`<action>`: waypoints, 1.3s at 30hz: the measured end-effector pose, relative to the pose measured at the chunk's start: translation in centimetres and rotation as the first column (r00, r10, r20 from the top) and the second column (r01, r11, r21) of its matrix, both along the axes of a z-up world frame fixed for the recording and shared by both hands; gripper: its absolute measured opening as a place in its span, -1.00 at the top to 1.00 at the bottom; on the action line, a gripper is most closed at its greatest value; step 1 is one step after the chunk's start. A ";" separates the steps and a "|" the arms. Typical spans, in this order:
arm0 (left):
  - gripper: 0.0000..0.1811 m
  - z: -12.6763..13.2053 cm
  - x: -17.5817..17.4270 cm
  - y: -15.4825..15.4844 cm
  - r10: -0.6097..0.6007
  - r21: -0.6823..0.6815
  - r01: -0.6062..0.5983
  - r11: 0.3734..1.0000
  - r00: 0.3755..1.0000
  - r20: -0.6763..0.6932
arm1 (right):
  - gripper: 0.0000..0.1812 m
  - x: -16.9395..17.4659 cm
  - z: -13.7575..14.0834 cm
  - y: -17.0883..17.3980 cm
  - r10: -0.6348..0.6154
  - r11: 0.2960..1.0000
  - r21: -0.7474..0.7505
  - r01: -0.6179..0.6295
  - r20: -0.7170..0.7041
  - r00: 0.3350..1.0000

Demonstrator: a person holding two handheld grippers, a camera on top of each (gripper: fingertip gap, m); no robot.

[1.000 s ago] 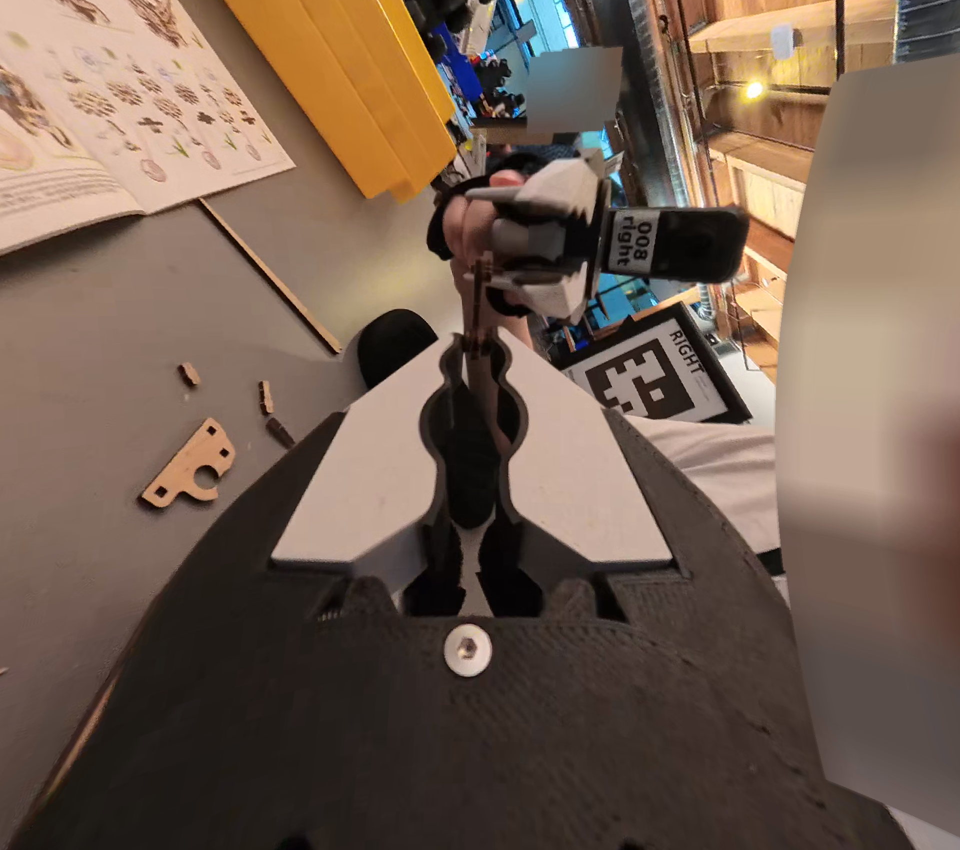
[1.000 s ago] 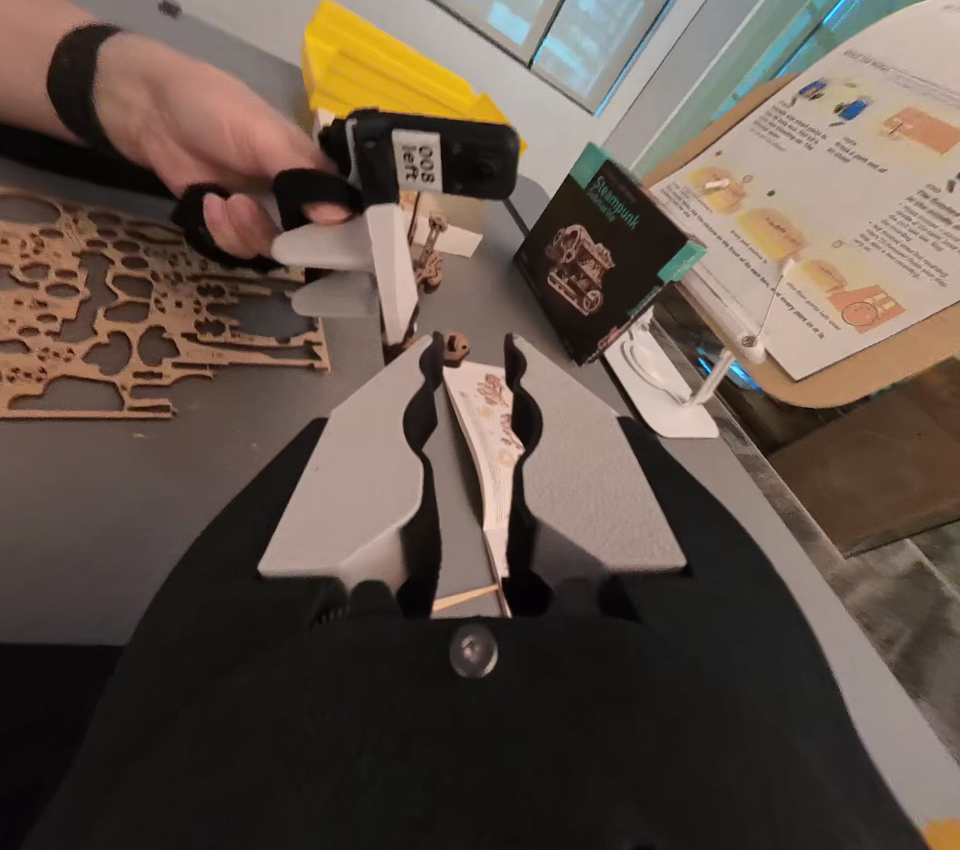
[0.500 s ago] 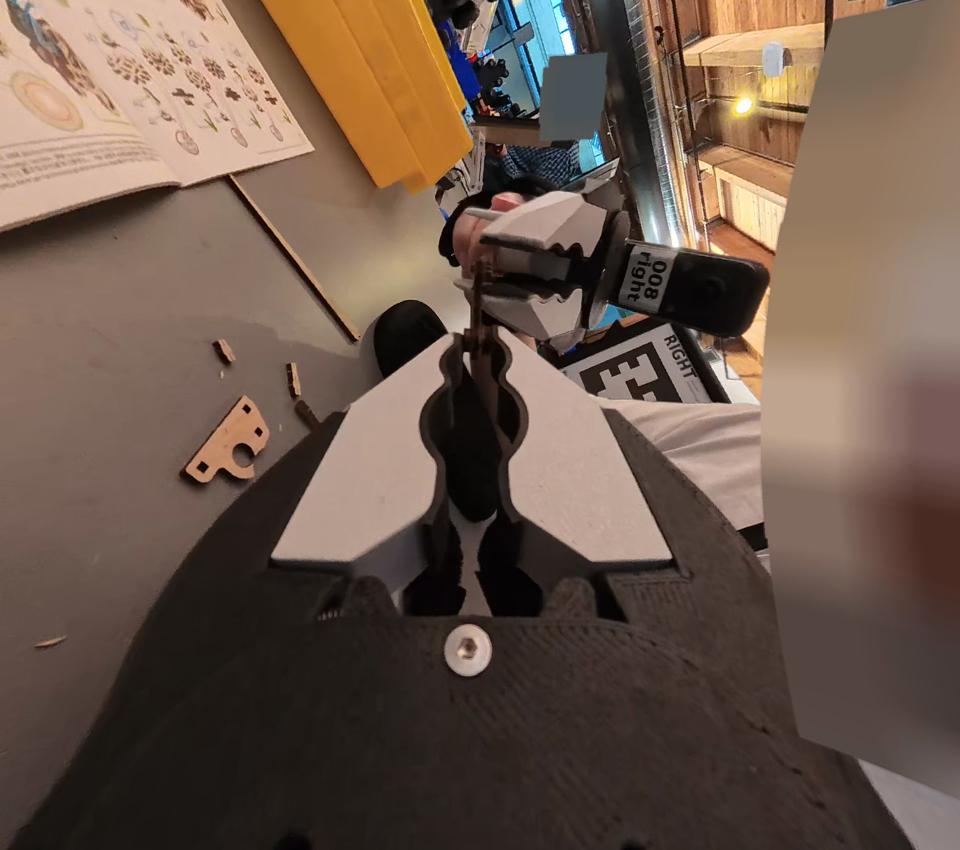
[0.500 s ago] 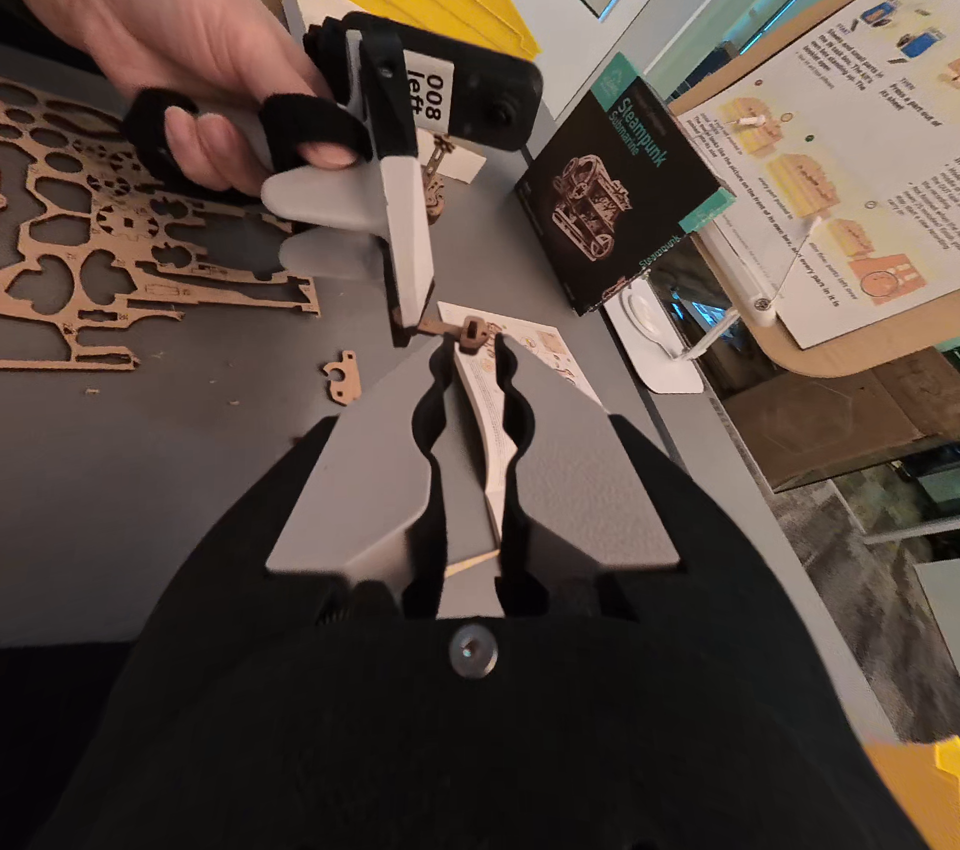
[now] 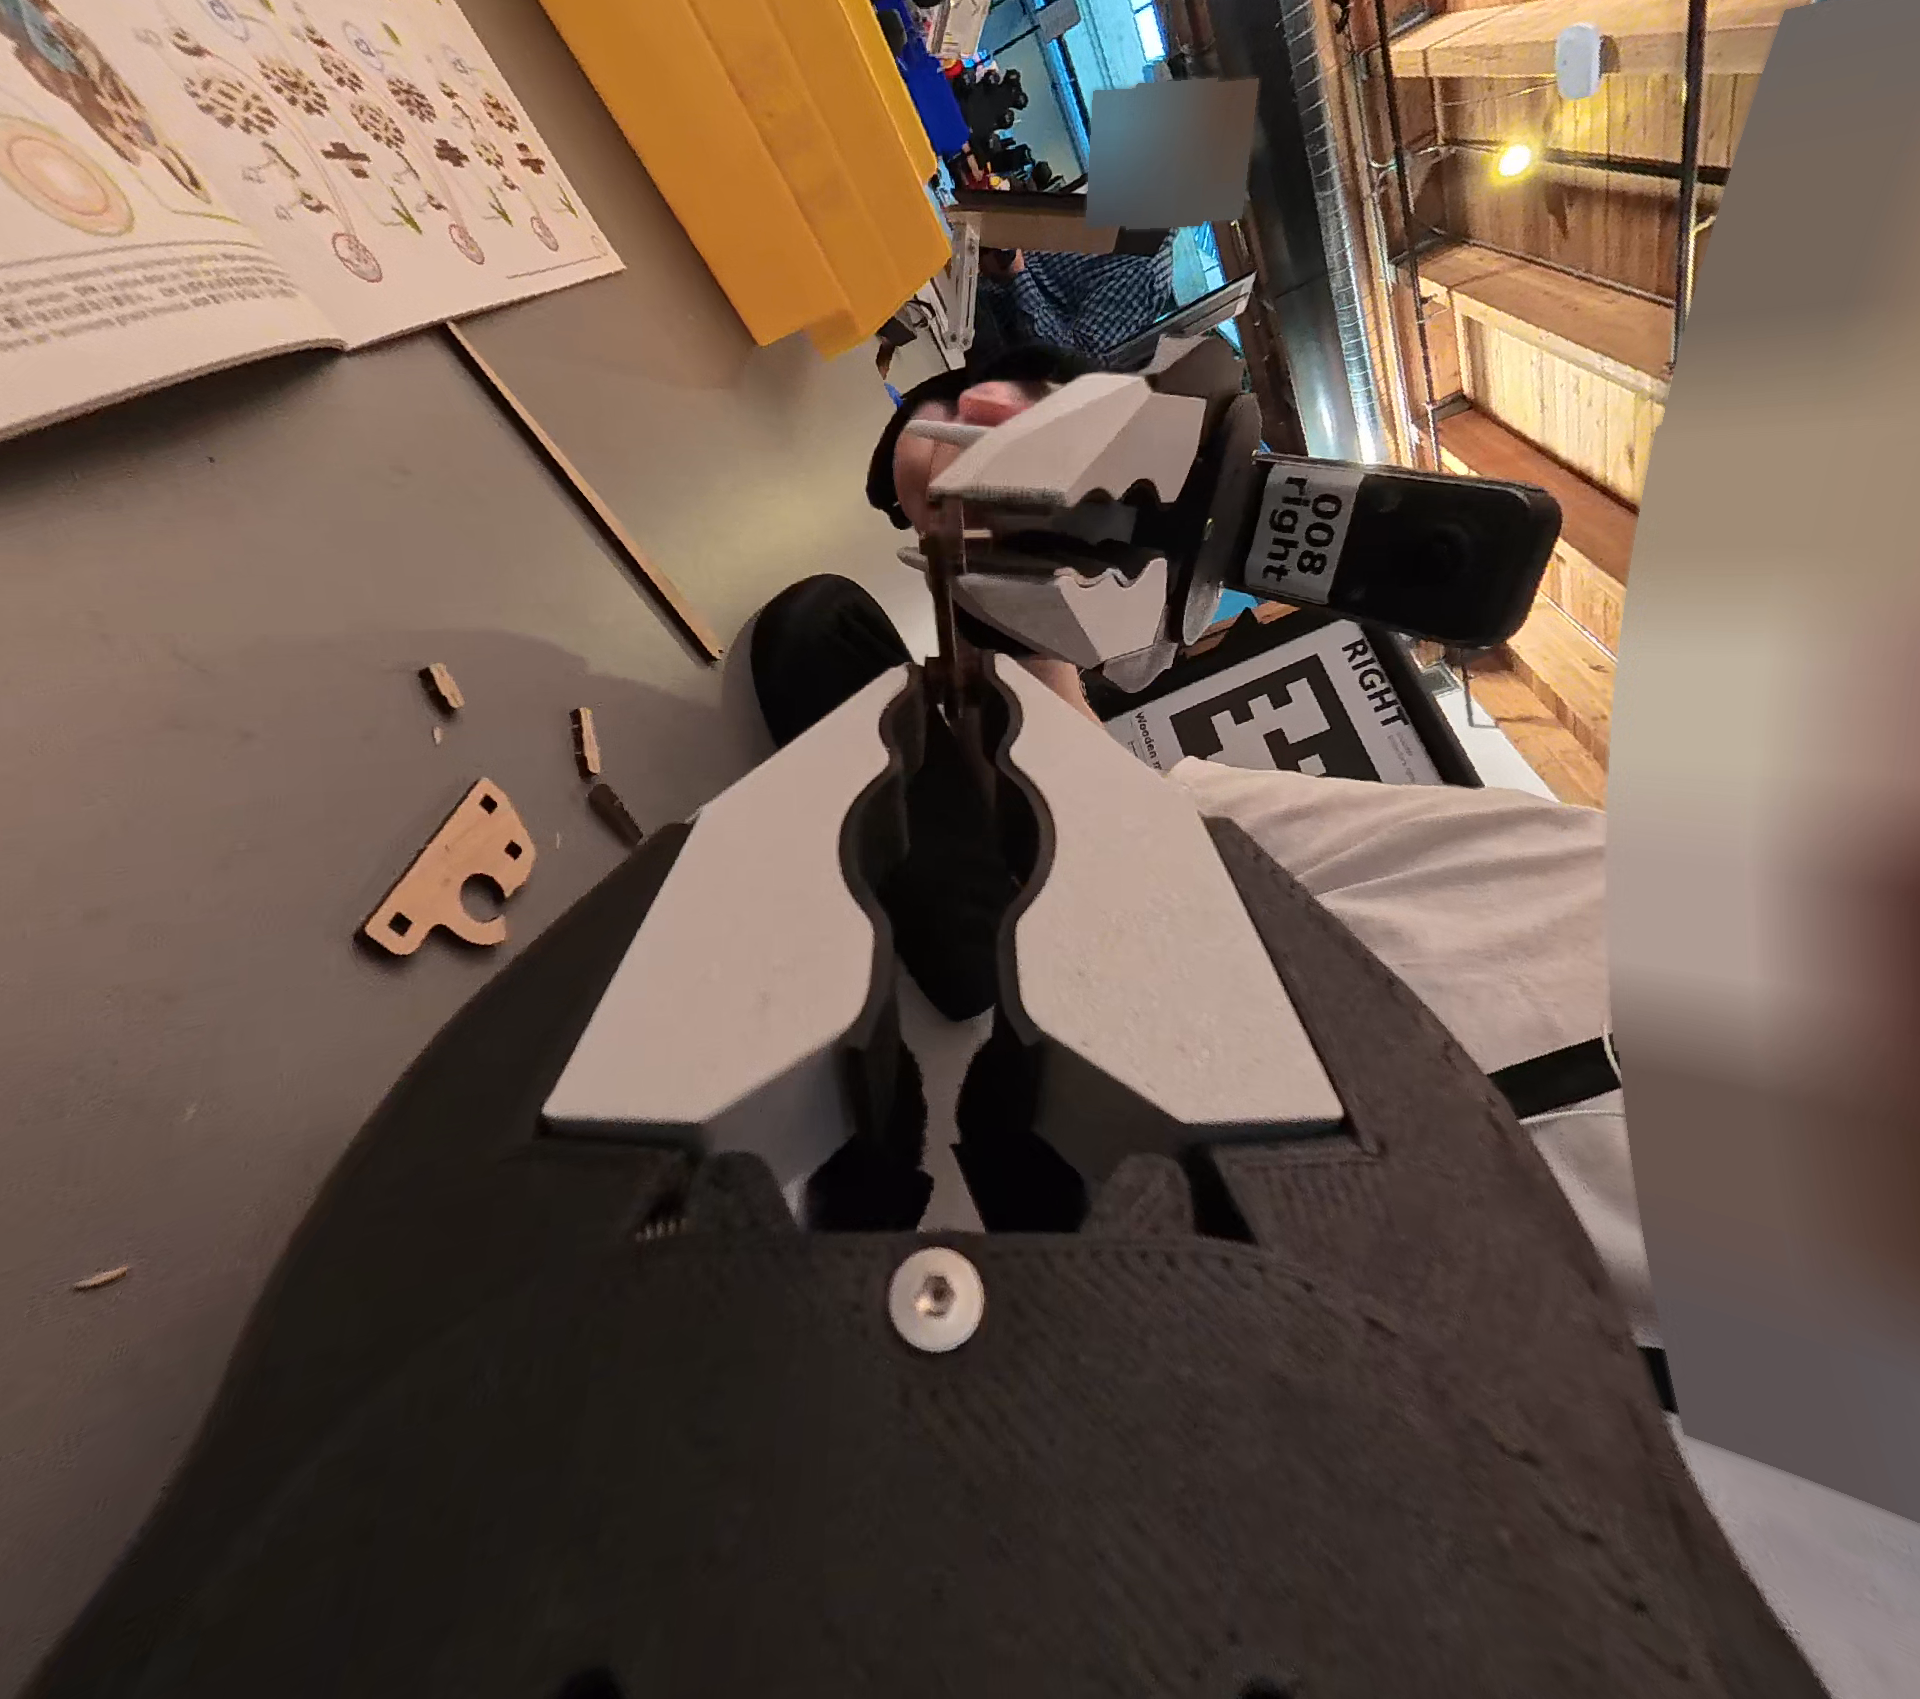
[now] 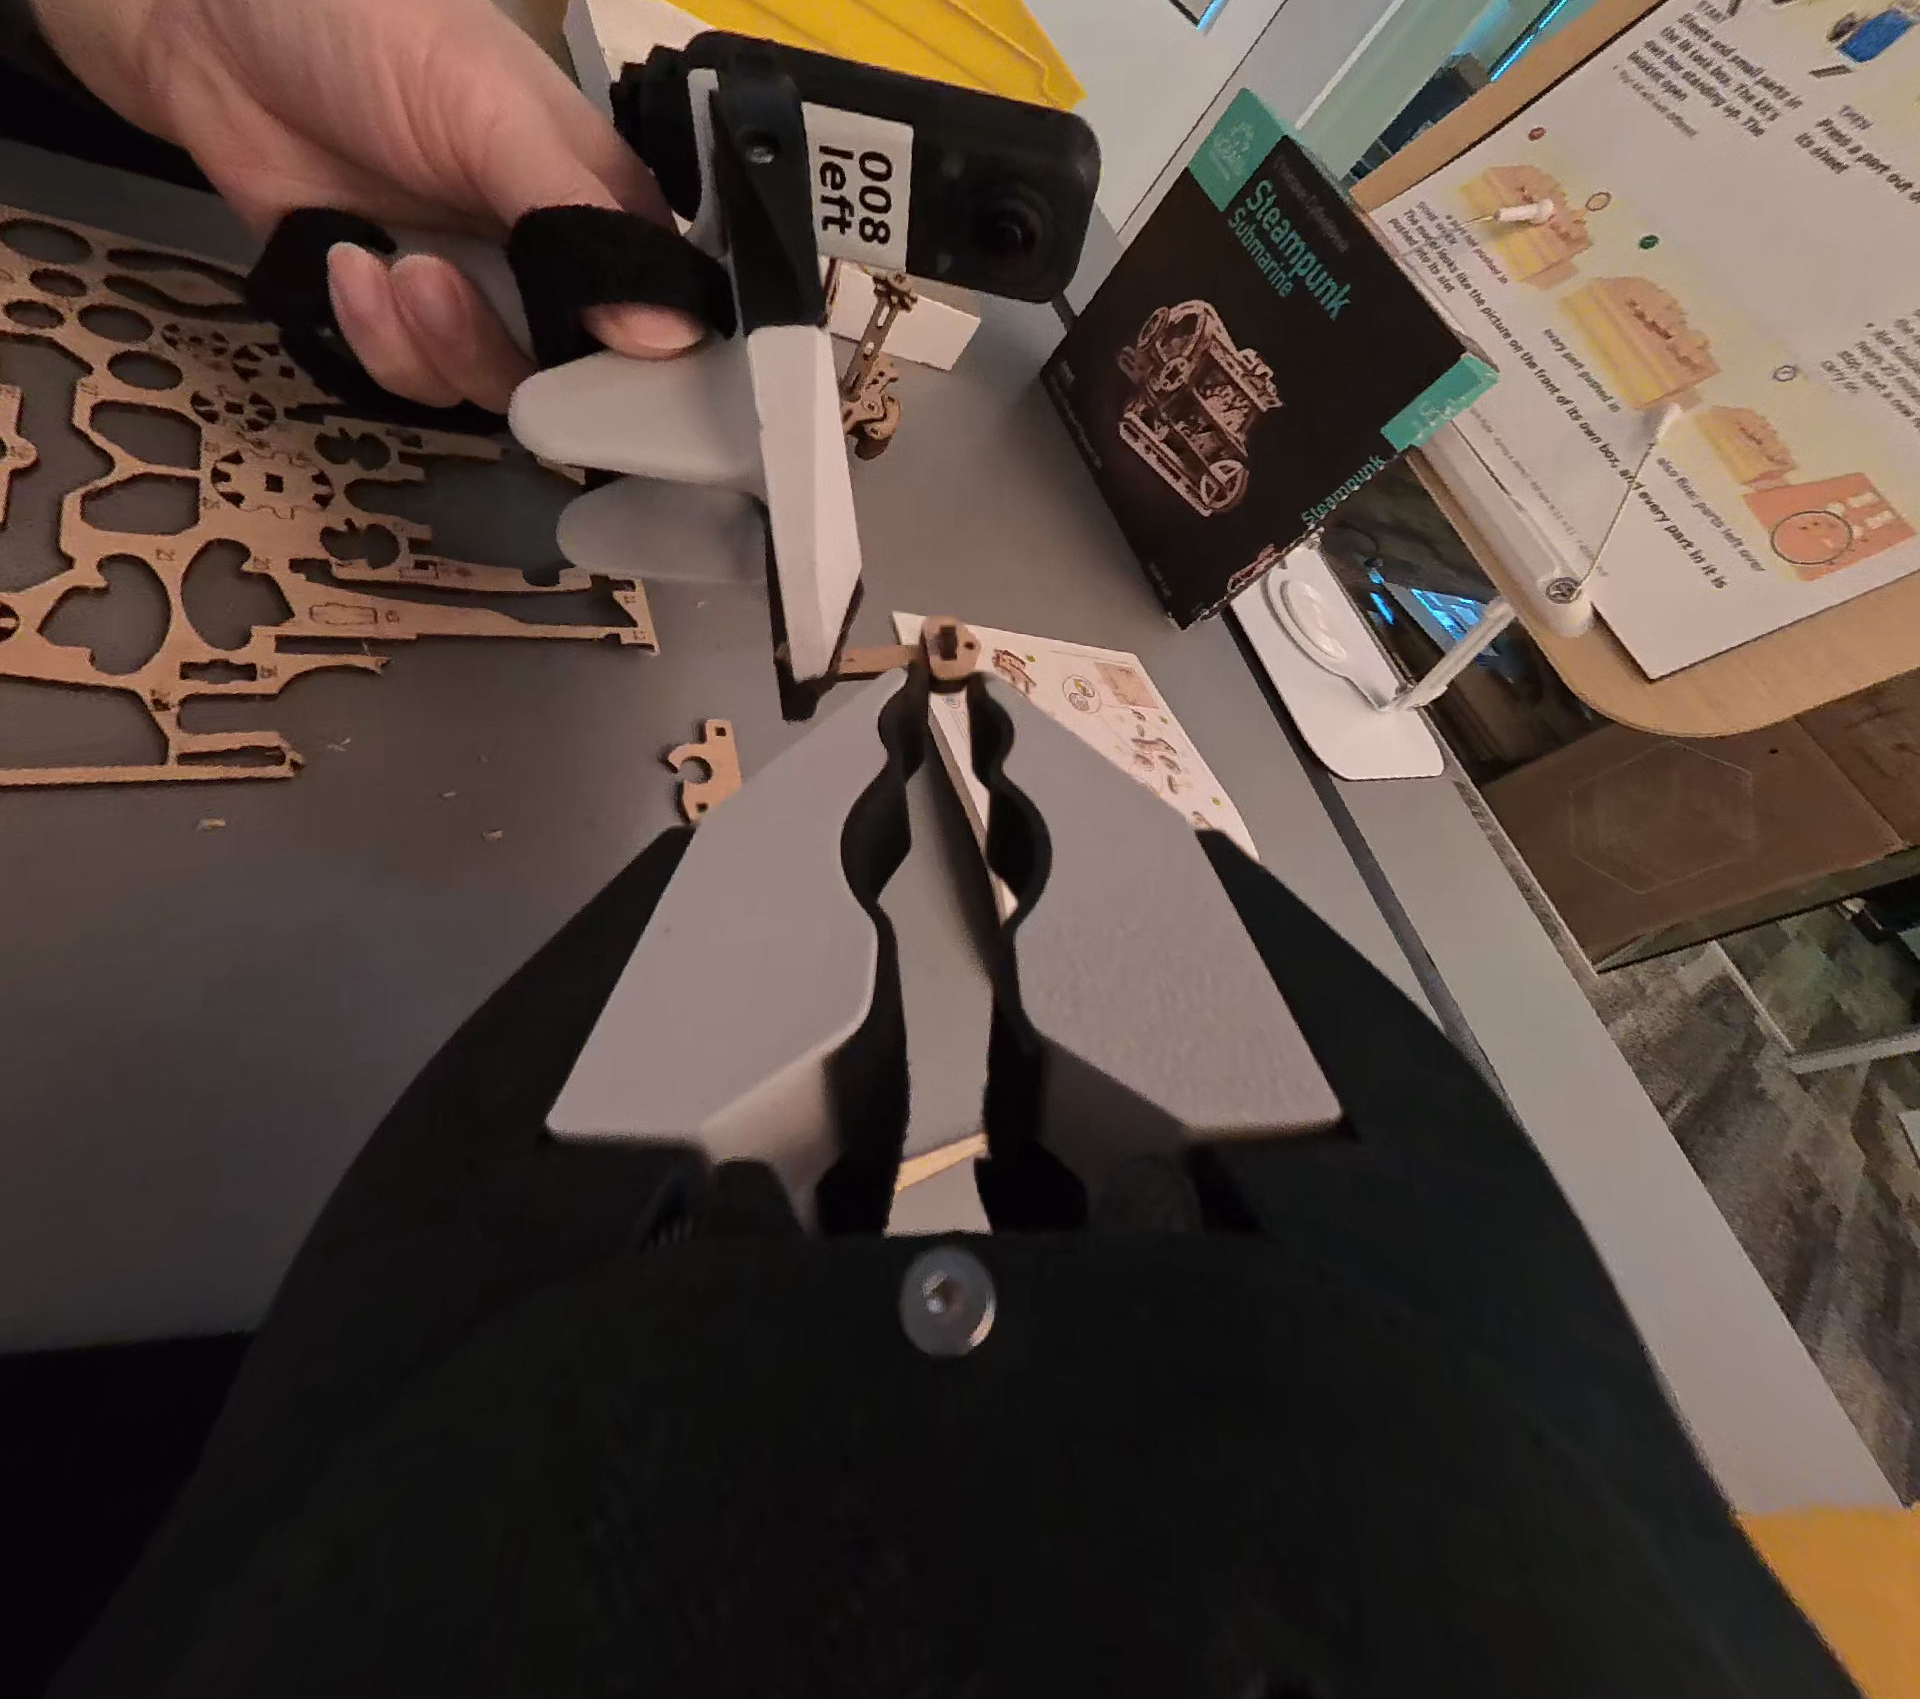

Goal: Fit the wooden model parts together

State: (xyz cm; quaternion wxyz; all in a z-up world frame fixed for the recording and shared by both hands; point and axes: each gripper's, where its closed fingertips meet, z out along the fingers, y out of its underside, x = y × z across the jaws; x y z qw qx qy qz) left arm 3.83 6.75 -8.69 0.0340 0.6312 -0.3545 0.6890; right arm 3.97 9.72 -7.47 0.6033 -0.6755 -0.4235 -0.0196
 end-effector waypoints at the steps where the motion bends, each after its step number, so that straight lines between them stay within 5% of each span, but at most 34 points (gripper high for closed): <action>1: 0.92 0.1 0.0 -0.1 0.000 0.006 0.000 1.000 1.000 0.005 | 0.96 0.0 0.2 -0.1 0.004 1.000 0.001 -0.004 -0.011 1.000; 6: 0.91 0.7 -0.1 -0.2 0.007 0.146 -0.011 0.989 1.000 0.026 | 0.95 0.5 1.0 0.0 -0.013 1.000 0.008 0.014 -0.062 0.998; 9: 0.71 -0.2 -0.2 0.8 0.064 0.286 -0.055 0.957 0.998 -0.022 | 0.95 3.9 0.7 1.5 -0.204 0.978 -0.056 0.200 -0.064 0.977; 12: 0.69 0.9 -0.5 2.1 0.144 0.370 -0.141 0.918 0.989 0.019 | 0.95 8.7 -0.6 2.3 -0.498 0.853 -0.212 0.477 -0.057 0.865; 17: 0.69 2.0 -0.4 2.6 0.178 0.529 -0.183 0.828 0.982 0.061 | 0.95 11.4 1.2 1.3 -0.654 0.750 -0.156 0.642 -0.033 0.756; 21: 0.72 2.7 0.4 3.0 0.217 0.598 -0.218 0.771 0.973 0.075 | 0.95 12.5 1.3 0.9 -0.678 0.729 -0.126 0.673 0.002 0.735; 26: 0.72 2.2 0.5 4.3 0.299 0.745 -0.235 0.624 0.953 0.050 | 0.95 13.1 1.8 0.6 -0.690 0.719 -0.097 0.688 0.016 0.724; 34: 0.68 2.5 -0.4 5.0 0.373 0.805 -0.264 0.531 0.926 0.057 | 0.95 12.8 2.7 0.3 -0.689 0.722 -0.048 0.690 0.033 0.724; 39: 0.67 2.8 -1.6 6.8 0.440 0.910 -0.235 0.342 0.896 0.066 | 0.95 12.9 2.7 0.3 -0.689 0.723 -0.051 0.689 0.027 0.724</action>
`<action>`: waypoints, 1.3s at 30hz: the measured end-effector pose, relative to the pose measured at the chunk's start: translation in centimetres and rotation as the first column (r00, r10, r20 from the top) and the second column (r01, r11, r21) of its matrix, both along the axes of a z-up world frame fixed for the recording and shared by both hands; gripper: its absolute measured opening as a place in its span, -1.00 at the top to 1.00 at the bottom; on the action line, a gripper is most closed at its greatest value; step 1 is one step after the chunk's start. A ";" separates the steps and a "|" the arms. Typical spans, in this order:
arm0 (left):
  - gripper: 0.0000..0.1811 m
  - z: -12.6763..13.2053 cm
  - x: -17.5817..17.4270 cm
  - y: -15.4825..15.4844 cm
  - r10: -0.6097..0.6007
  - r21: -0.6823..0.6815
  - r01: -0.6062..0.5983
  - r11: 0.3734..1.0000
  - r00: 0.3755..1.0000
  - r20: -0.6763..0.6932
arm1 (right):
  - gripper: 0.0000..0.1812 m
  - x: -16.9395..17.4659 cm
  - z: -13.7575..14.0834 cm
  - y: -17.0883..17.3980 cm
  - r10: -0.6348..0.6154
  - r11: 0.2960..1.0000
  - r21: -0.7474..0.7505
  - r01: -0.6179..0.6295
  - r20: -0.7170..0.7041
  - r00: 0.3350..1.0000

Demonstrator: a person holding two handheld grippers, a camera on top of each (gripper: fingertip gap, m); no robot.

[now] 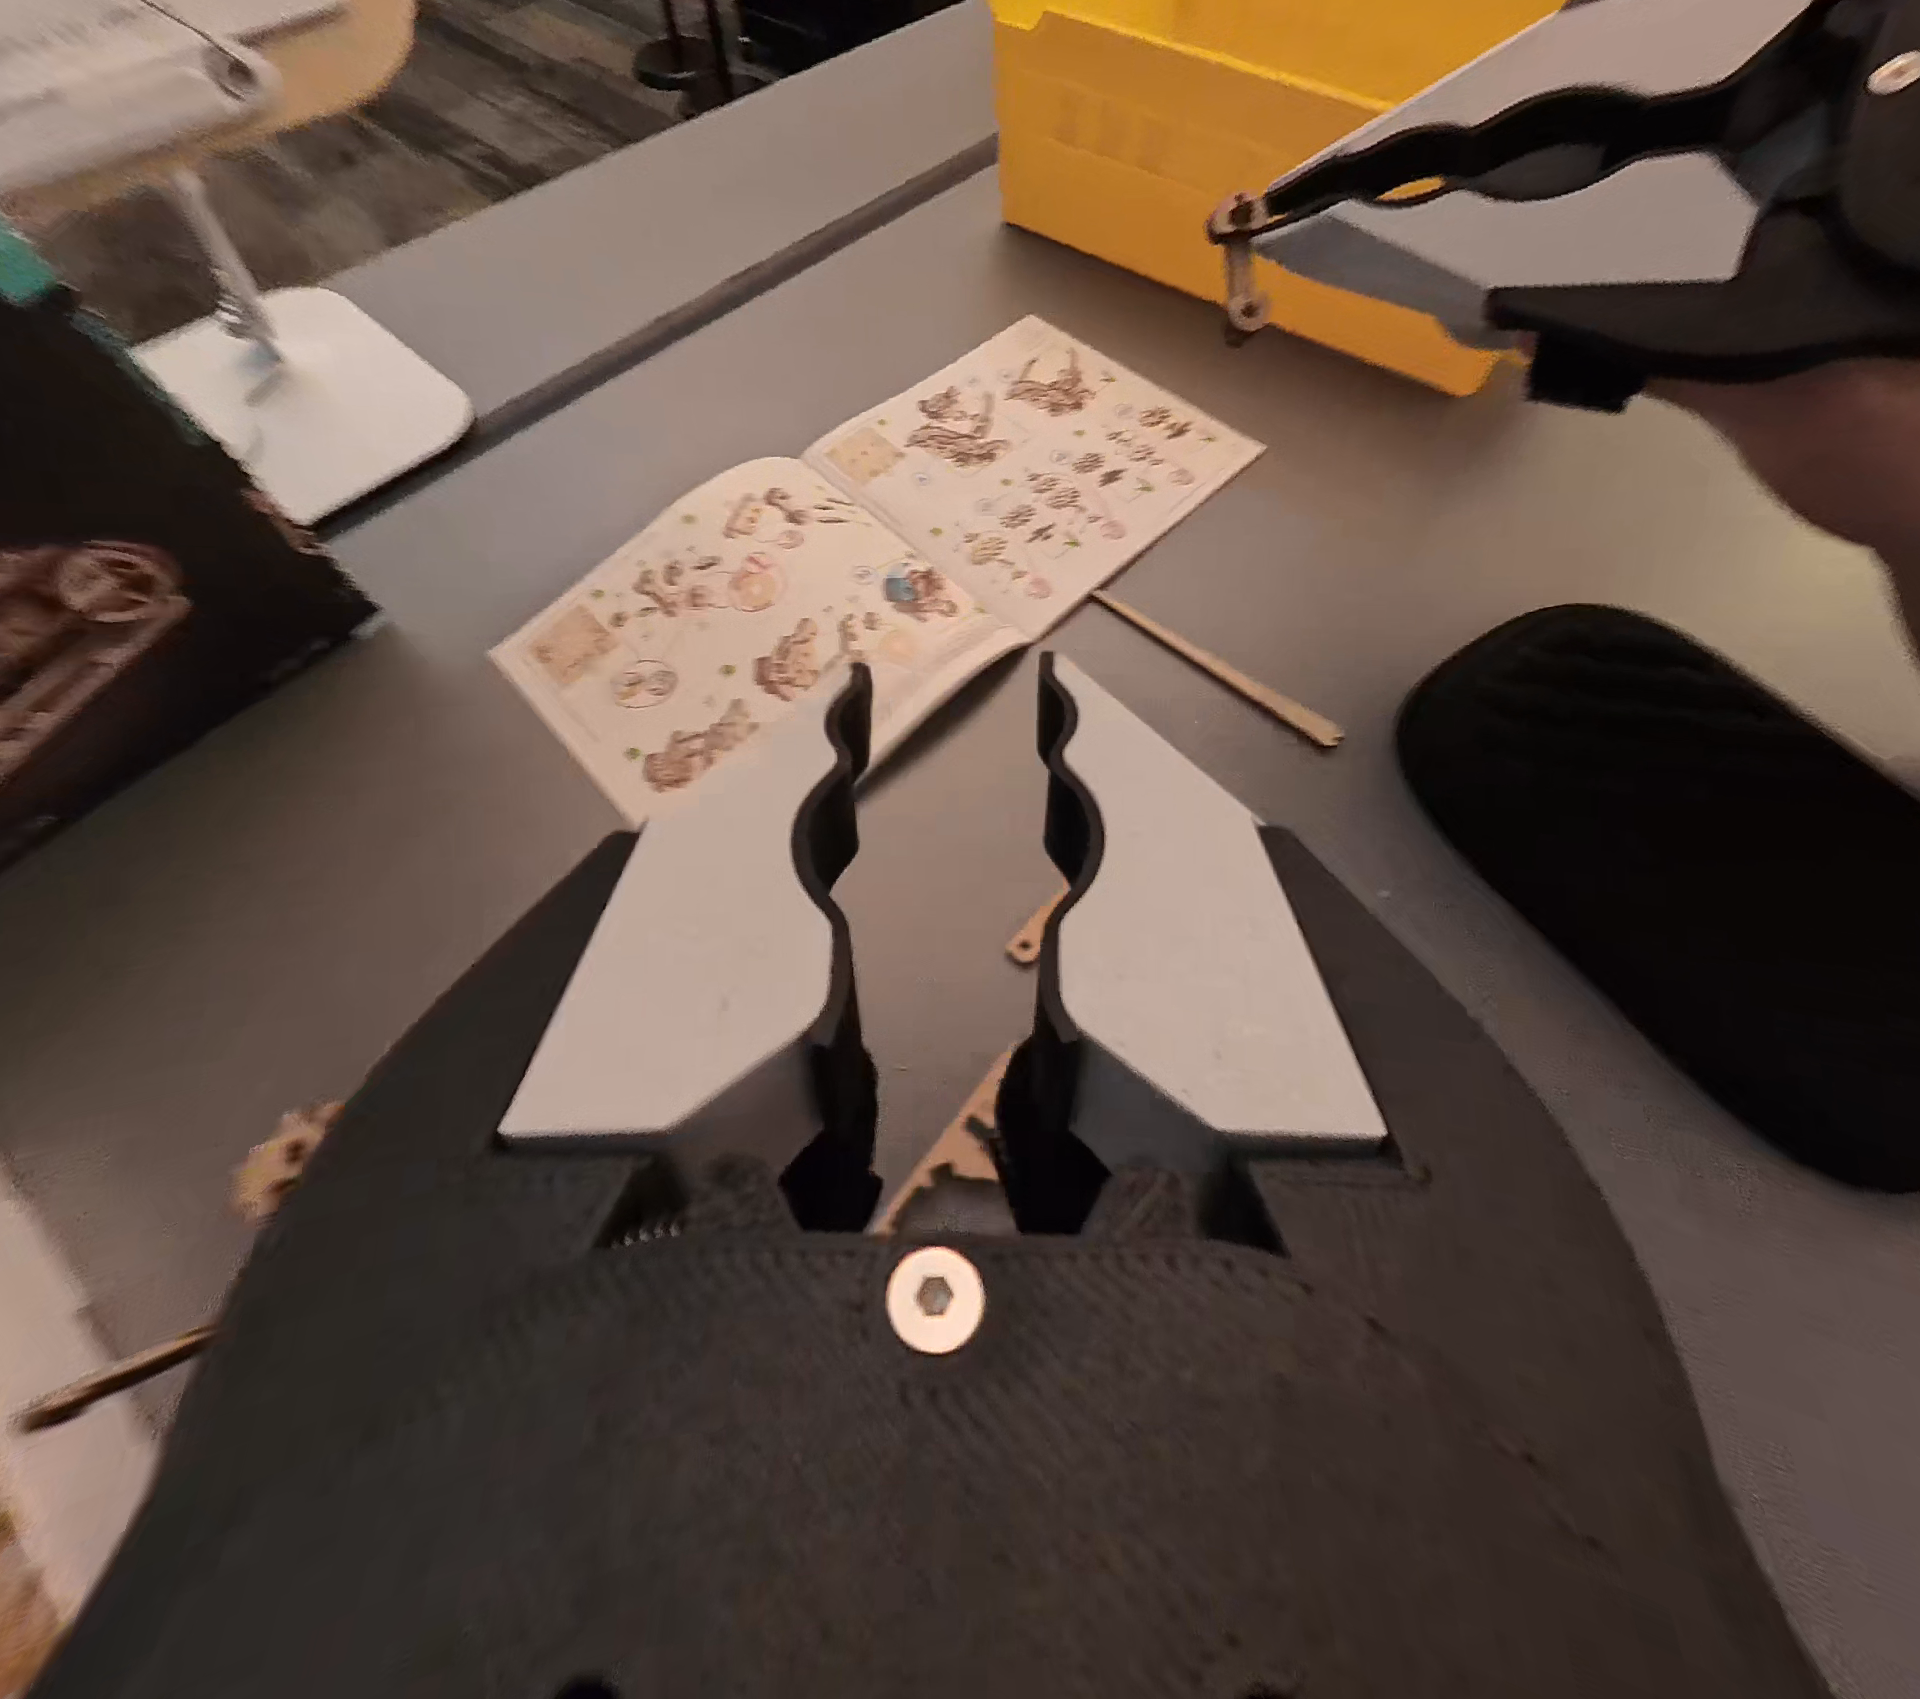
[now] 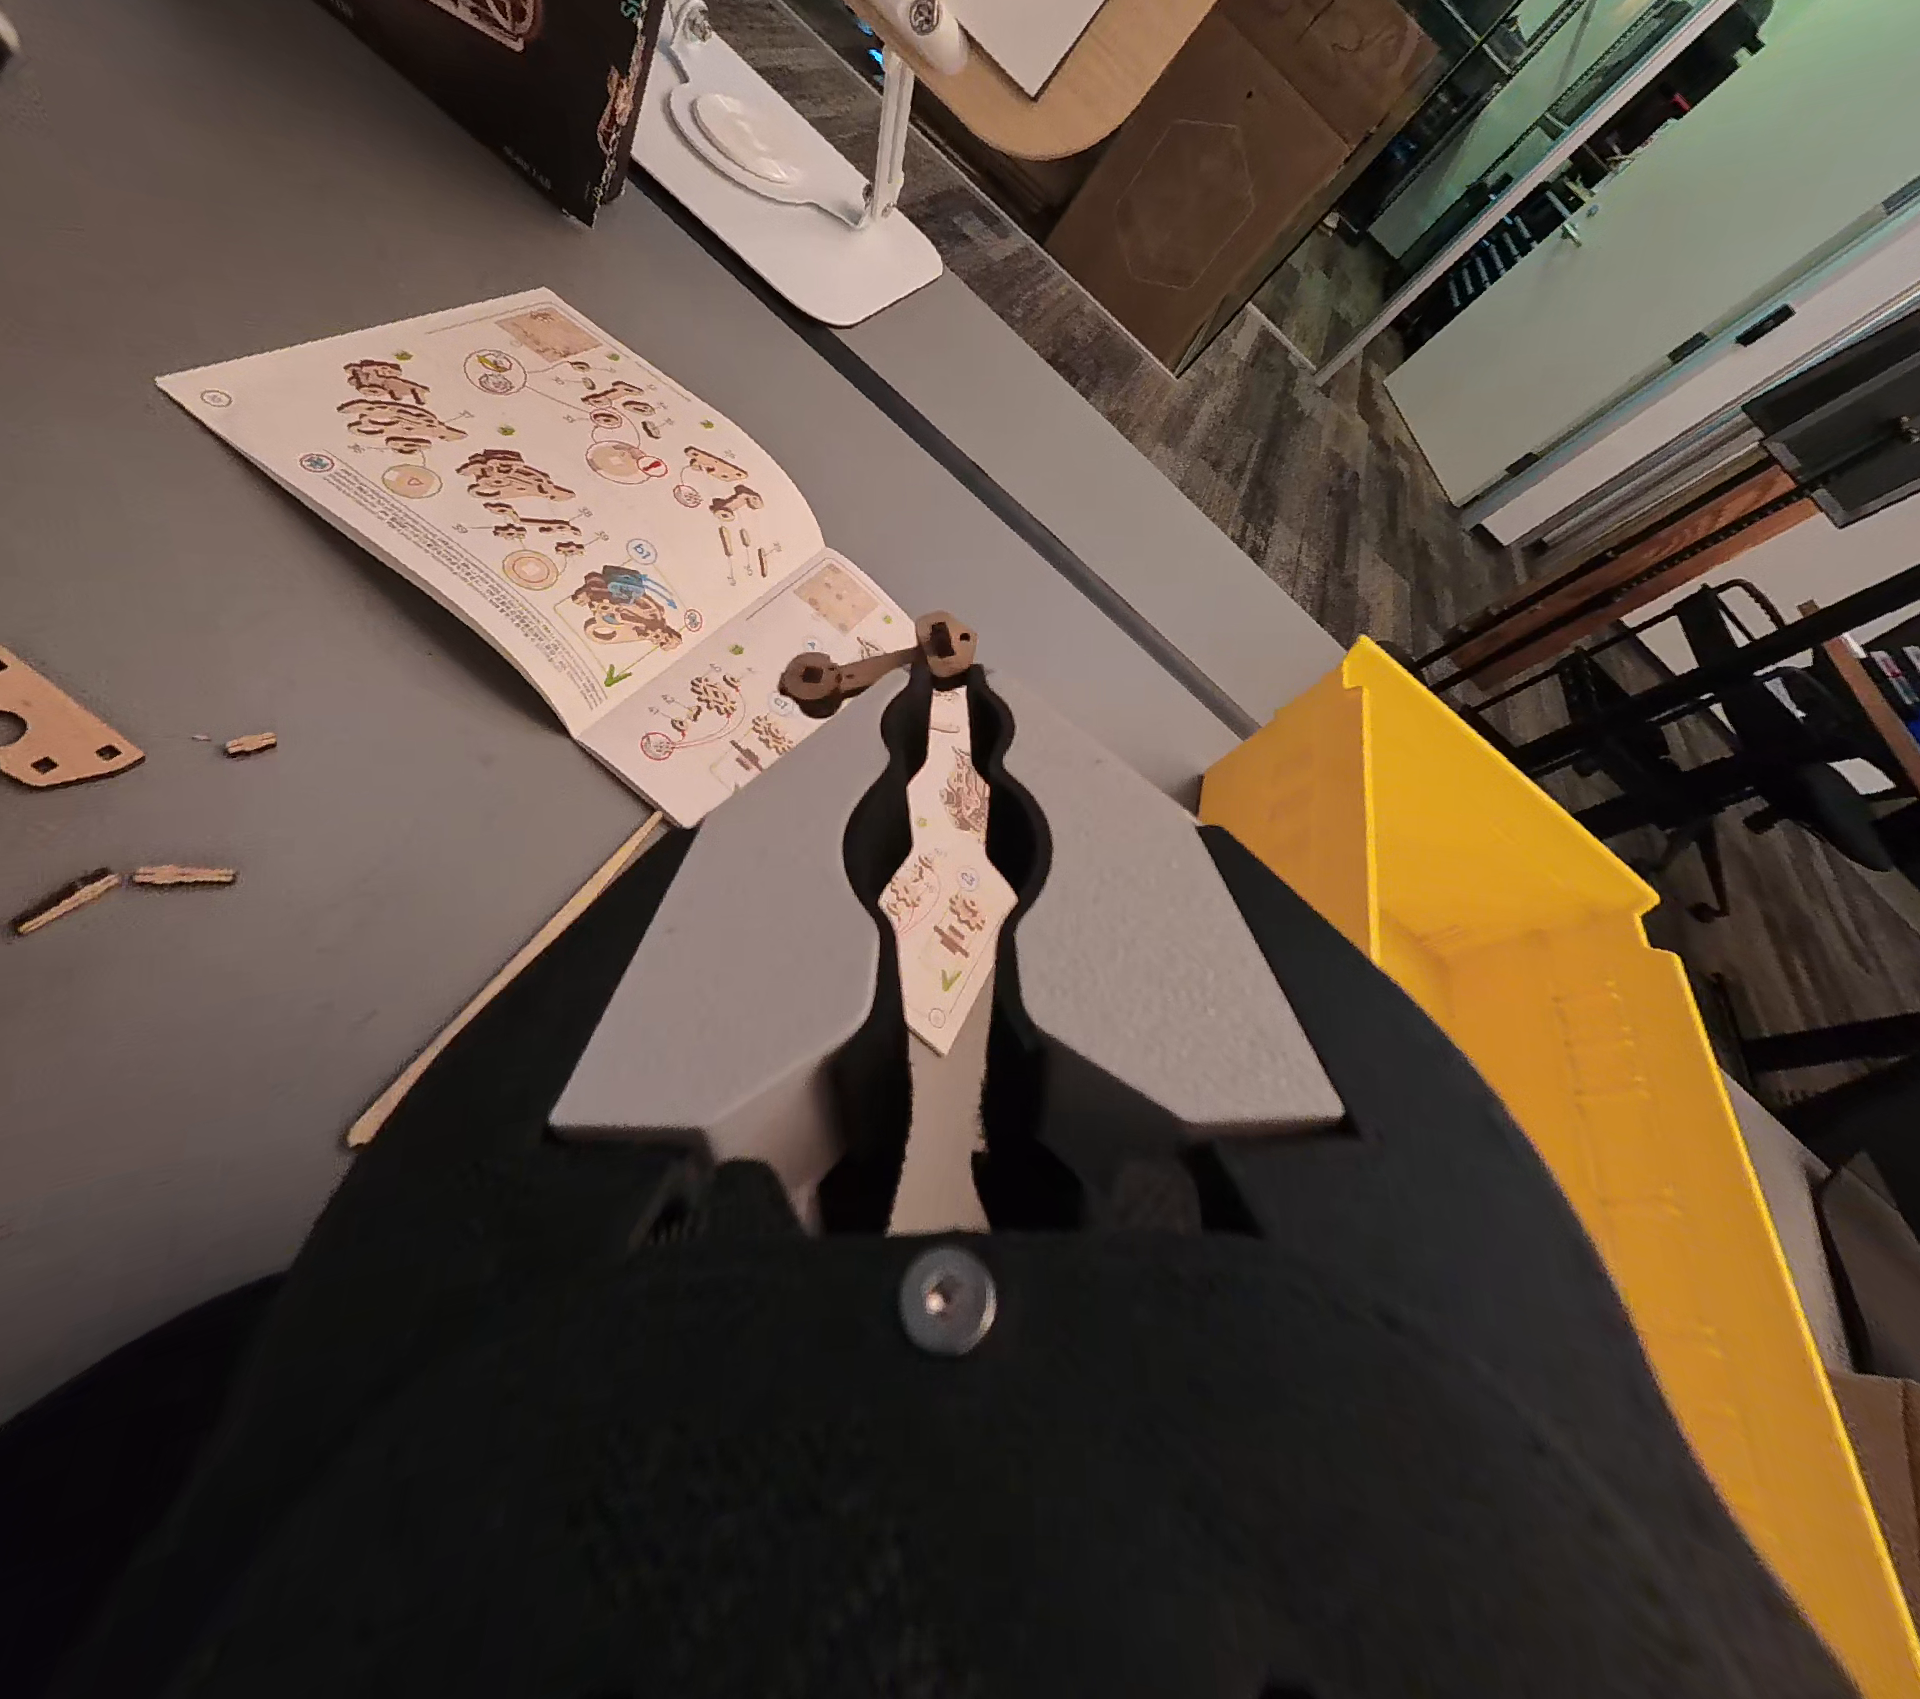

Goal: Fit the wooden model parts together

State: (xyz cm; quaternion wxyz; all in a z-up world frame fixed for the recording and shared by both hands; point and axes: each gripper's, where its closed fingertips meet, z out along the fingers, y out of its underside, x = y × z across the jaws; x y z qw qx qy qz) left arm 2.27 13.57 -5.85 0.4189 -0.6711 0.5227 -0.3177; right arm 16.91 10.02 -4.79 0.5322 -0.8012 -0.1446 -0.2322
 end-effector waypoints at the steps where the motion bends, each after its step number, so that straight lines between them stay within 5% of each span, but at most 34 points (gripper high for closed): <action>1: 0.67 0.2 -0.1 0.4 0.017 0.047 -0.017 0.999 1.000 -0.014 | 0.95 0.0 0.0 0.0 0.006 1.000 0.001 -0.006 -0.014 1.000; 7: 0.66 2.5 0.1 2.1 0.065 0.154 -0.081 0.985 0.992 0.109 | 0.94 0.9 -0.4 0.2 0.022 1.000 0.020 -0.021 -0.088 0.996; 13: 0.41 2.7 1.1 2.4 -0.073 0.136 0.049 0.990 0.982 0.175 | 0.95 1.4 -1.7 0.9 0.085 0.996 0.019 -0.083 -0.228 0.970; 21: 0.52 -2.0 -0.4 -0.5 -0.342 0.022 0.341 0.940 0.939 0.040 | 0.95 -0.7 -4.5 1.7 0.265 0.957 -0.029 -0.288 -0.312 0.912; 30: 0.48 -5.1 -1.3 -1.9 -0.442 -0.046 0.442 0.896 0.897 0.019 | 0.95 -3.7 -3.9 3.3 0.453 0.853 -0.055 -0.519 -0.416 0.788; 39: 0.44 -6.9 -0.9 -1.6 -0.393 -0.061 0.391 0.918 0.919 -0.026 | 0.95 -5.2 -3.6 5.9 0.503 0.812 -0.206 -0.546 -0.227 0.834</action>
